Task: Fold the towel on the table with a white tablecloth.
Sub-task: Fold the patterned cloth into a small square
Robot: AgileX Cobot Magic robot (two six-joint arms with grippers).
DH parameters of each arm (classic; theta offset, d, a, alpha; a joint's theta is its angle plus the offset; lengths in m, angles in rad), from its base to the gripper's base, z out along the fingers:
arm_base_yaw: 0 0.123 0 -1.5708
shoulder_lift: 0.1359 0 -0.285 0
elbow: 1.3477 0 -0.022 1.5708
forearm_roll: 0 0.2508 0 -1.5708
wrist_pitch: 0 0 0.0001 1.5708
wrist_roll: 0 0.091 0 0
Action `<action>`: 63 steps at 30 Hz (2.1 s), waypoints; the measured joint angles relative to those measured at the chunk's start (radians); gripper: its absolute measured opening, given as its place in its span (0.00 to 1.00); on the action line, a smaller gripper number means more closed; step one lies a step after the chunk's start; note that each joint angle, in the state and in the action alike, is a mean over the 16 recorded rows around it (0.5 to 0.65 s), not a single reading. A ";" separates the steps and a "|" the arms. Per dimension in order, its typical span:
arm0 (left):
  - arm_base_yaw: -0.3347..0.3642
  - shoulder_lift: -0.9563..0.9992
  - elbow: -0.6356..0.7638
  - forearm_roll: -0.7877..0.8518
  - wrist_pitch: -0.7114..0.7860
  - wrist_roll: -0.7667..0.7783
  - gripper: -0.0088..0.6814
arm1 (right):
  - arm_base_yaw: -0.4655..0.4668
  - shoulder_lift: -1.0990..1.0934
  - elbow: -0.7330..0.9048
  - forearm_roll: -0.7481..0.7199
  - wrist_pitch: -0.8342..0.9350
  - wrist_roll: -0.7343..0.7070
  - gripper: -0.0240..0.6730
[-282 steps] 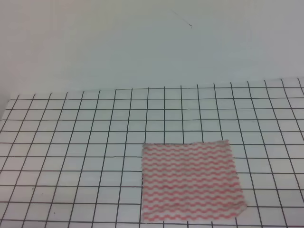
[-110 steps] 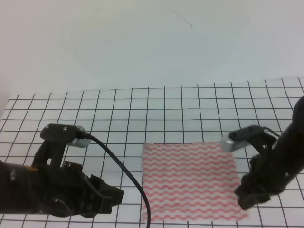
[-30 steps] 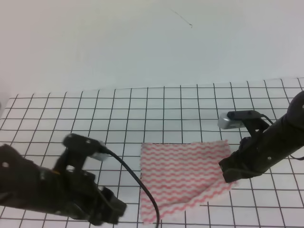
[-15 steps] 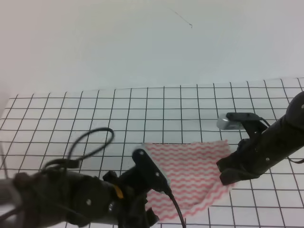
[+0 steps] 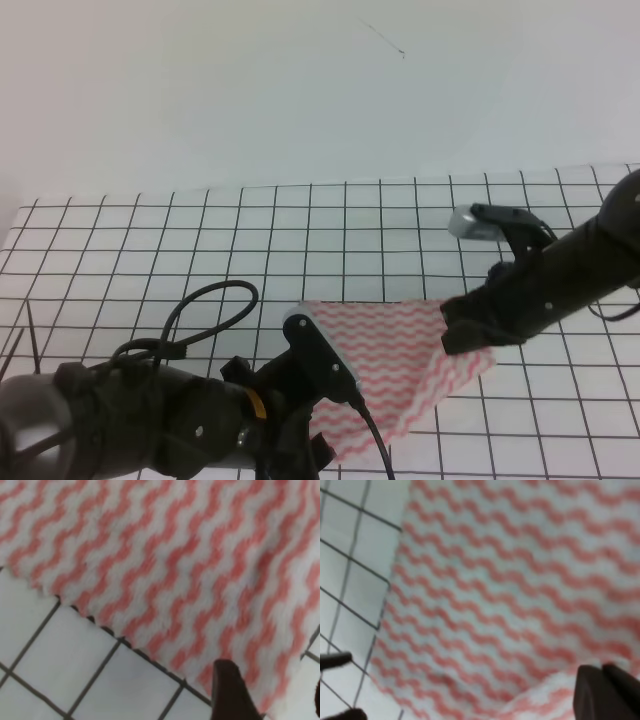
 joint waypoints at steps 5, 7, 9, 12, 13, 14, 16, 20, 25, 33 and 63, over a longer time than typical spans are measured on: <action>0.000 0.004 0.000 0.000 -0.014 0.004 0.50 | 0.000 0.008 -0.033 0.001 0.005 0.003 0.03; -0.002 0.008 -0.001 0.000 -0.020 0.005 0.50 | 0.000 0.013 -0.043 0.001 0.008 0.003 0.03; -0.008 0.014 -0.003 -0.001 -0.025 0.006 0.50 | 0.000 0.018 -0.049 0.001 0.009 0.003 0.03; -0.023 0.028 -0.011 -0.002 -0.031 0.008 0.51 | 0.000 0.025 -0.054 0.001 0.010 0.004 0.03; -0.030 0.034 -0.015 -0.002 -0.035 0.008 0.51 | 0.000 0.028 -0.054 0.001 0.010 0.004 0.03; -0.038 0.041 -0.019 -0.002 -0.038 0.006 0.51 | 0.000 0.030 -0.054 0.001 0.010 0.004 0.03; -0.053 0.056 -0.029 -0.001 -0.045 -0.003 0.51 | 0.000 0.034 -0.054 0.001 0.011 0.004 0.03; -0.083 0.091 -0.055 0.007 -0.053 -0.039 0.52 | 0.000 0.038 -0.054 0.001 0.015 0.004 0.03; -0.112 0.125 -0.092 0.036 -0.057 -0.088 0.53 | 0.000 0.039 -0.054 0.001 0.019 0.004 0.03; -0.119 0.121 -0.130 0.149 -0.009 -0.195 0.51 | -0.004 0.039 -0.054 -0.002 0.036 0.004 0.03; -0.172 0.126 -0.140 0.798 0.072 -0.773 0.48 | -0.059 0.039 -0.066 0.089 0.099 -0.005 0.03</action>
